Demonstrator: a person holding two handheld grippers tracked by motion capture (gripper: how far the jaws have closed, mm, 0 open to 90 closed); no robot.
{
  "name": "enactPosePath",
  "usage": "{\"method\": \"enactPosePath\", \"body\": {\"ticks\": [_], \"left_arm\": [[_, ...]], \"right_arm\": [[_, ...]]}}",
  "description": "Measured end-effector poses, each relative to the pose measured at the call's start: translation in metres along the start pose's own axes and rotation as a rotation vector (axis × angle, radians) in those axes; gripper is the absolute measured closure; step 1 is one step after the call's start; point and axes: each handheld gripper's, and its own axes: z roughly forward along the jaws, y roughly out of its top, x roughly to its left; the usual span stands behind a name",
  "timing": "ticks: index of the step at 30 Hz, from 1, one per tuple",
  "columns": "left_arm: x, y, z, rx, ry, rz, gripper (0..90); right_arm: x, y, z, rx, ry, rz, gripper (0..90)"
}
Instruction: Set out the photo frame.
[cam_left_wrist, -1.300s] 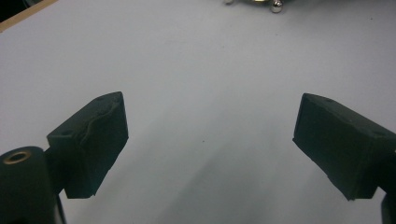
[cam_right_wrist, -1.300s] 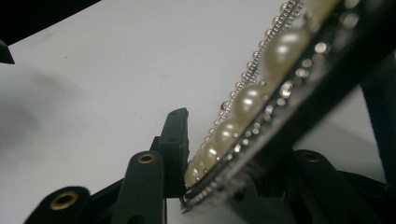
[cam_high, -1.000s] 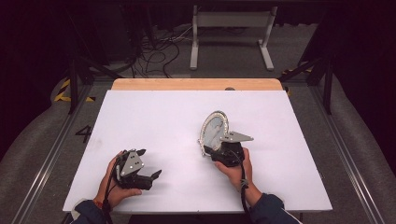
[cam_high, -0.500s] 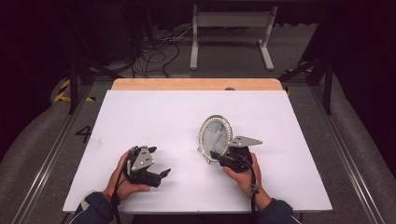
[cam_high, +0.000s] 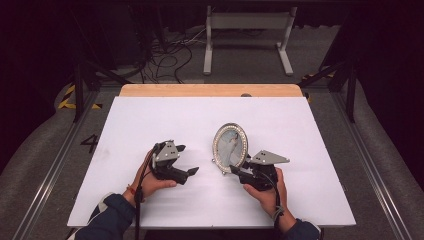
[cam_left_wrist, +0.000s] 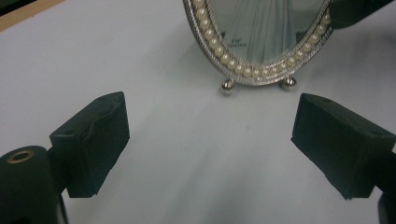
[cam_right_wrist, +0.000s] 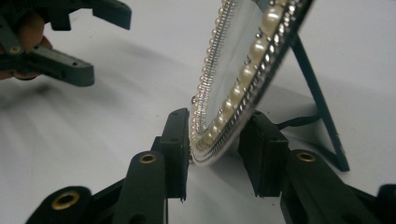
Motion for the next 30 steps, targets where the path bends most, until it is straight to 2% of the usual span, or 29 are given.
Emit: {"method": "enactPosePath", "body": {"ticks": [2, 6, 9, 14, 17, 20, 21, 23, 25, 26, 28, 29, 30], "left_arm": [[0.003, 0.007, 0.007, -0.007, -0.011, 0.004, 12.6], [0.009, 0.018, 0.023, -0.011, -0.029, 0.011, 14.1], [0.012, 0.026, 0.035, -0.015, -0.038, 0.019, 15.8], [0.02, 0.033, 0.05, -0.027, -0.057, 0.011, 18.8], [0.024, 0.036, 0.061, -0.002, -0.103, 0.002, 18.2], [0.021, 0.039, 0.07, 0.02, -0.092, 0.042, 17.9], [0.021, 0.039, 0.07, 0.02, -0.092, 0.042, 18.0], [0.02, 0.04, 0.075, 0.018, -0.102, 0.048, 18.4], [0.019, 0.04, 0.078, 0.016, -0.124, 0.044, 18.8], [0.018, 0.041, 0.08, 0.01, -0.149, 0.045, 18.5], [0.014, 0.041, 0.081, 0.023, -0.207, 0.075, 22.2], [0.012, 0.042, 0.082, 0.029, -0.218, 0.085, 23.8], [0.01, 0.042, 0.082, 0.034, -0.216, 0.097, 20.6]], "right_arm": [[0.002, 0.0, -0.006, -0.011, -0.014, -0.017, 63.7], [0.005, -0.001, -0.016, -0.03, -0.033, -0.021, 63.7], [0.006, -0.003, -0.023, -0.054, -0.049, -0.014, 64.2], [0.007, -0.003, -0.031, -0.111, -0.075, 0.0, 64.7], [0.009, -0.002, -0.032, -0.127, -0.087, -0.006, 66.7], [0.008, -0.001, -0.031, -0.135, -0.109, -0.003, 70.2], [0.007, -0.001, -0.031, -0.135, -0.12, -0.002, 70.4], [0.006, -0.001, -0.031, -0.137, -0.111, 0.009, 71.8], [0.006, 0.0, -0.03, -0.136, -0.11, 0.005, 73.4], [0.007, 0.0, -0.03, -0.135, -0.107, 0.002, 75.0], [0.008, 0.0, -0.029, -0.138, -0.106, -0.005, 76.8], [0.008, 0.0, -0.029, -0.137, -0.104, -0.002, 77.6], [0.008, 0.0, -0.029, -0.137, -0.102, 0.0, 79.1]]}}
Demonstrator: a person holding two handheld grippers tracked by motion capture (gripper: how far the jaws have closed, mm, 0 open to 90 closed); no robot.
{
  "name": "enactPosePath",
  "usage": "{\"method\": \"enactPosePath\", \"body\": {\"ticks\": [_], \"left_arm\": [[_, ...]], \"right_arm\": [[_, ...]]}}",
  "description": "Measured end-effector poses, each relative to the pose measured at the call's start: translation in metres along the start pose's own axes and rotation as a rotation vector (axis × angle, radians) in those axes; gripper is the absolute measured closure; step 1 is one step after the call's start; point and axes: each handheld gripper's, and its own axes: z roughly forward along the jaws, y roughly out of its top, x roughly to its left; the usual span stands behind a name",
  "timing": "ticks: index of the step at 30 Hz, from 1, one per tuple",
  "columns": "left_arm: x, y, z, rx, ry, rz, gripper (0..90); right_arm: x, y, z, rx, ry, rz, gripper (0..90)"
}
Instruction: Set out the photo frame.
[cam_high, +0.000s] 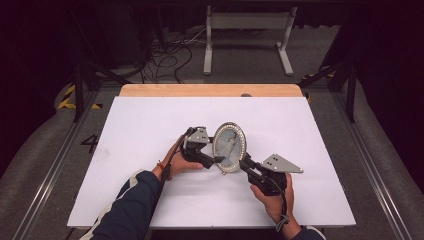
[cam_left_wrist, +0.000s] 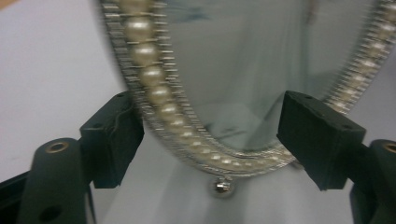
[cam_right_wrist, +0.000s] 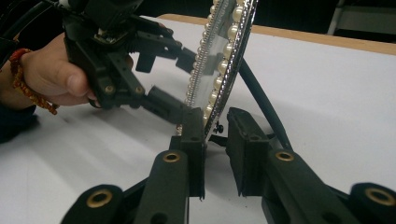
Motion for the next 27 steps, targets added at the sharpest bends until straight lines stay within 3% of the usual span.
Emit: {"method": "enactPosePath", "body": {"ticks": [4, 16, 22, 27], "left_arm": [[0.003, -0.002, -0.003, -0.005, -0.023, -0.013, 25.2], [-0.003, -0.007, -0.017, 0.004, -0.03, -0.026, 26.9], [-0.008, -0.012, -0.024, 0.004, -0.02, -0.044, 27.5], [-0.015, -0.016, -0.032, 0.022, 0.009, -0.026, 28.9]], "right_arm": [[-0.002, 0.0, -0.001, 0.002, 0.009, 0.011, 81.9], [-0.014, 0.001, 0.004, 0.011, 0.013, 0.035, 80.5], [-0.018, 0.002, 0.007, 0.013, 0.023, 0.035, 79.8], [-0.02, 0.004, 0.012, 0.015, 0.027, 0.032, 79.5]]}}
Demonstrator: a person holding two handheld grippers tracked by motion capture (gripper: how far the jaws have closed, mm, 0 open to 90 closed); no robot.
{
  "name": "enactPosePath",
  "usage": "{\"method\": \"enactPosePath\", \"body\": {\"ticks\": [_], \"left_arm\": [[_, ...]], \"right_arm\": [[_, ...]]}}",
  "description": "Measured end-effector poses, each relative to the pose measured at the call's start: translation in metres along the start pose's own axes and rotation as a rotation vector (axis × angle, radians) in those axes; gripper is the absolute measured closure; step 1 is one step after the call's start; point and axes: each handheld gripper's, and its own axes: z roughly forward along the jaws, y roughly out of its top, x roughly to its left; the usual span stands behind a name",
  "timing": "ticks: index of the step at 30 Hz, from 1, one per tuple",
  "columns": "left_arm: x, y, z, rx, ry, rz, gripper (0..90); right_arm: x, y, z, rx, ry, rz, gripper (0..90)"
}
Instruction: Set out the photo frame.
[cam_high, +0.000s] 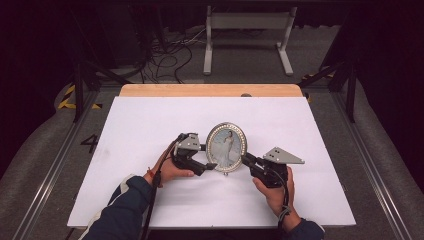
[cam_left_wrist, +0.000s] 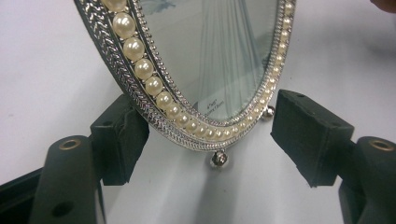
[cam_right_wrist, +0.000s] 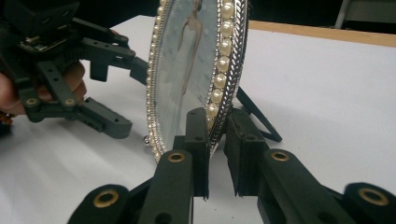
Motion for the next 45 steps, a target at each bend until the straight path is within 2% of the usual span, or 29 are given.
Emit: {"method": "enactPosePath", "body": {"ticks": [2, 7, 10, 14, 19, 21, 26, 28, 33, 38, 45], "left_arm": [[-0.003, -0.001, -0.001, 0.003, 0.018, 0.006, 29.9], [-0.004, -0.003, -0.004, 0.003, 0.017, -0.003, 29.9], [-0.003, -0.003, -0.005, -0.018, 0.026, -0.018, 28.6], [-0.002, 0.0, -0.009, -0.053, 0.075, -0.02, 26.9], [0.001, 0.002, -0.01, -0.097, 0.131, -0.053, 26.7], [0.003, 0.004, -0.009, -0.103, 0.125, -0.066, 26.0], [0.002, 0.007, -0.006, -0.116, 0.127, -0.061, 26.1], [0.002, 0.009, -0.004, -0.107, 0.129, -0.06, 27.1], [0.002, 0.009, -0.002, -0.103, 0.104, -0.072, 41.7], [0.004, 0.007, -0.006, -0.1, 0.106, -0.082, 50.0], [-0.001, 0.006, -0.012, -0.097, 0.105, -0.072, 55.3]], "right_arm": [[-0.001, 0.001, 0.002, -0.003, 0.003, -0.001, 79.4], [-0.002, 0.002, 0.004, -0.001, 0.0, -0.009, 79.0], [0.0, 0.003, 0.005, -0.001, 0.0, -0.013, 77.6], [0.0, 0.002, 0.004, -0.004, -0.014, -0.018, 74.3], [-0.001, 0.001, -0.001, -0.005, -0.035, -0.018, 69.8], [0.0, 0.001, -0.002, -0.007, -0.039, -0.021, 68.9], [0.002, -0.001, -0.002, -0.004, -0.043, -0.021, 66.9], [0.003, -0.002, -0.002, -0.011, -0.039, -0.022, 66.7], [0.004, -0.002, -0.001, -0.021, -0.039, -0.02, 68.0], [0.003, -0.001, 0.002, -0.017, -0.051, -0.019, 71.8], [0.001, 0.0, 0.006, -0.01, -0.046, -0.028, 77.2]]}}
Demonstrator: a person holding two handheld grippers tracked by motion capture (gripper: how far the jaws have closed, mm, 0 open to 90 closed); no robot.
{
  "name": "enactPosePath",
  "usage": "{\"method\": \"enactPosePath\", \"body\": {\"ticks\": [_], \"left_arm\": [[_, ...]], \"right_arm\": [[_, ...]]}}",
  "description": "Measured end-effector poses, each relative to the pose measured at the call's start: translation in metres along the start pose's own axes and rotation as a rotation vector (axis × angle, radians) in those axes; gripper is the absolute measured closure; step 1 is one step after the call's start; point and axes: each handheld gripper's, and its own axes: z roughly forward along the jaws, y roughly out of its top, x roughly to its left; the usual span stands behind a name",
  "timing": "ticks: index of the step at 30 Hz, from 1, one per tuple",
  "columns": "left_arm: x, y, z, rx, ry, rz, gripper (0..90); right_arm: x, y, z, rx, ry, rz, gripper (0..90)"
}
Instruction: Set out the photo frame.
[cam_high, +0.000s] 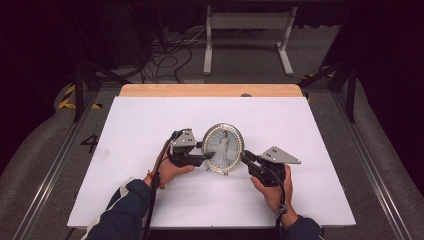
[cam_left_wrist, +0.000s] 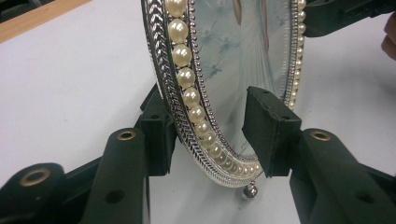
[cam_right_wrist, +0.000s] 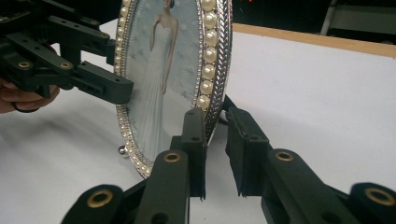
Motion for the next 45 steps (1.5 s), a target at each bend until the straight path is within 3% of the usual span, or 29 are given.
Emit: {"method": "enactPosePath", "body": {"ticks": [5, 9, 16, 31, 36, 45], "left_arm": [[-0.005, -0.002, -0.003, 0.02, 0.025, 0.013, 57.6], [-0.004, -0.004, -0.007, 0.036, 0.02, 0.017, 62.7], [-0.009, -0.005, -0.01, 0.053, 0.043, 0.046, 62.8], [-0.014, -0.006, -0.012, 0.062, 0.058, 0.038, 63.2], [-0.014, -0.006, -0.012, 0.063, 0.06, 0.041, 63.0], [-0.014, -0.005, -0.011, 0.065, 0.067, 0.05, 62.6]], "right_arm": [[-0.001, 0.0, 0.003, 0.001, 0.007, 0.0, 78.4], [-0.001, 0.002, 0.006, -0.003, 0.01, -0.009, 78.8], [-0.002, 0.003, 0.009, 0.002, 0.009, -0.015, 78.8], [-0.002, 0.005, 0.011, 0.005, 0.01, -0.03, 78.4], [-0.001, 0.007, 0.011, 0.016, 0.001, -0.074, 78.5], [-0.002, 0.007, 0.011, 0.025, 0.009, -0.084, 78.0]]}}
